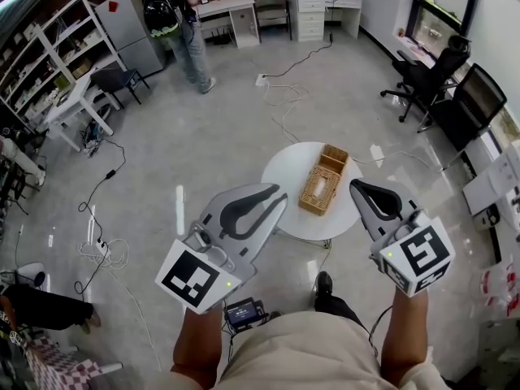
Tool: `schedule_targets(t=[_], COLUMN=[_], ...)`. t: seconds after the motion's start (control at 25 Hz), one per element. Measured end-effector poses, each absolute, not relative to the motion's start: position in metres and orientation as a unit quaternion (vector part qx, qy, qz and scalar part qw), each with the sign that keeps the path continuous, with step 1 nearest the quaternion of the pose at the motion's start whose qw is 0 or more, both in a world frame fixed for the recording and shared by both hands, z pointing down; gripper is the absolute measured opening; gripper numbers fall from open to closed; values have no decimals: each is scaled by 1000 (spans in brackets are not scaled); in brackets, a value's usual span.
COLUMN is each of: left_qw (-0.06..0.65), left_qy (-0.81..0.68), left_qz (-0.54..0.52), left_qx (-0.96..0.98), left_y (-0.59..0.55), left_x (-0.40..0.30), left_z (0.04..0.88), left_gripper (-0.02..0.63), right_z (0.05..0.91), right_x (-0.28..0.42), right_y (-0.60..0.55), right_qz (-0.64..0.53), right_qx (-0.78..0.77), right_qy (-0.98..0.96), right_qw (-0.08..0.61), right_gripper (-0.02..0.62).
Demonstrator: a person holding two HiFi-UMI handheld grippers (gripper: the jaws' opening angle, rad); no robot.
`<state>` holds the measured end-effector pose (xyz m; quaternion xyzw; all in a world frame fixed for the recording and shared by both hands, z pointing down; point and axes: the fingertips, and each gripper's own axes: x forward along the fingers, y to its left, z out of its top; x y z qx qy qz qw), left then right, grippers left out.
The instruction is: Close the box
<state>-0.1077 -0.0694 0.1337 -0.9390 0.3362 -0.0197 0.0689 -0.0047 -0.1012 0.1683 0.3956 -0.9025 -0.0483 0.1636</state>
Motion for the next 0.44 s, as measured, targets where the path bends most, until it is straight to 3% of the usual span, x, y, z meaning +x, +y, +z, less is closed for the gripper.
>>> schedule_targets(t=[0.44], left_qw=[67], left_qy=[338], left_qz=[-16], left_qx=[-939], left_y=[-61], left_x=[-120], left_z=[139], left_gripper=[48], right_z=[171], right_x=[-15], right_y=[-93], right_qz=[-51], right_qx=[396], right_qy=[-901], right_qw=[171], right_gripper=[-9])
